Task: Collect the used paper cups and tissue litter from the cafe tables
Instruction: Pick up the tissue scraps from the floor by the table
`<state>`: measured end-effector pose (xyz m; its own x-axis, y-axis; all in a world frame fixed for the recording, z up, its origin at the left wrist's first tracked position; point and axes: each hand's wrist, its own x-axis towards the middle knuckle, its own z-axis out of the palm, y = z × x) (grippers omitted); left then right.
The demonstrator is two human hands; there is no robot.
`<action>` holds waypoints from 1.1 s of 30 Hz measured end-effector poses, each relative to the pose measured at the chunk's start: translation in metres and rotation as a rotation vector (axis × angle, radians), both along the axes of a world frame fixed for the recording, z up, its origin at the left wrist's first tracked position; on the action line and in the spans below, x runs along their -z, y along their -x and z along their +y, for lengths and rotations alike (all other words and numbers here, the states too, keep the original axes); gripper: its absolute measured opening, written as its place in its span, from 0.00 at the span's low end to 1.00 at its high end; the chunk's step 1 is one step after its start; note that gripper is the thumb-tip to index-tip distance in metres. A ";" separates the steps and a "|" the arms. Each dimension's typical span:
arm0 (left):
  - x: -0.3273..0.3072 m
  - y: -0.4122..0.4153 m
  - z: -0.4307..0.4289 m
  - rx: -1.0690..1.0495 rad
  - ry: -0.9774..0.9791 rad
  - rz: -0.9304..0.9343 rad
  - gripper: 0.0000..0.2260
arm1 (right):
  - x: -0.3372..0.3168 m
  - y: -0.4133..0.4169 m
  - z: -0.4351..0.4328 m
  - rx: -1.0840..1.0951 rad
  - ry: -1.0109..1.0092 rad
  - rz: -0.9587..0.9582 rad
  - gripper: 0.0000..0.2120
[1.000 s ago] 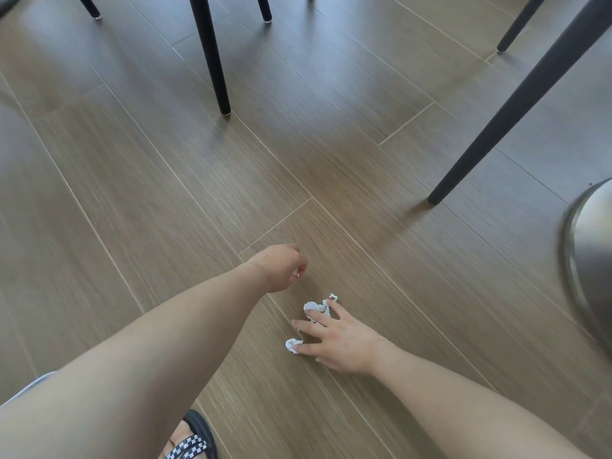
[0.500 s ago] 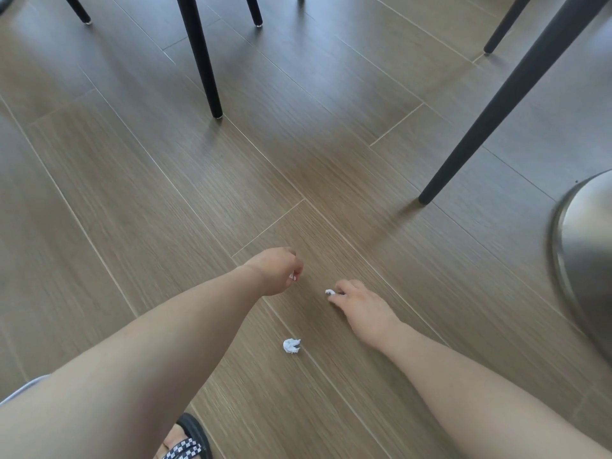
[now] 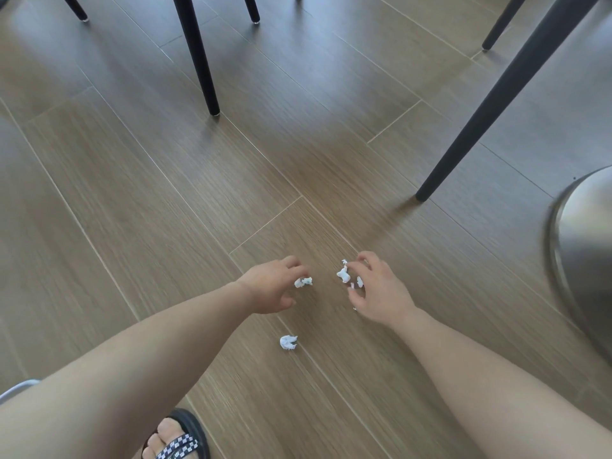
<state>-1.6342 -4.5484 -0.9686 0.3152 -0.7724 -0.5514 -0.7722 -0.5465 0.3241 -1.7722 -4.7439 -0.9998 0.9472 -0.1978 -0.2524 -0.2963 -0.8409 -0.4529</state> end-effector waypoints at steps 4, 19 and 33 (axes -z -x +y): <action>0.008 0.010 0.020 0.061 -0.033 -0.090 0.41 | -0.002 0.007 -0.008 -0.188 0.078 0.223 0.40; 0.034 0.036 0.001 0.115 -0.063 -0.233 0.50 | 0.008 0.000 -0.009 0.003 -0.119 0.127 0.33; 0.031 0.012 -0.030 0.110 -0.049 -0.347 0.46 | 0.008 -0.004 -0.005 -0.144 -0.023 0.143 0.43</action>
<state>-1.6457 -4.5788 -1.0000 0.4065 -0.7873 -0.4637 -0.8866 -0.4625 0.0080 -1.7680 -4.7493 -1.0078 0.9196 -0.0556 -0.3890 -0.2364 -0.8690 -0.4347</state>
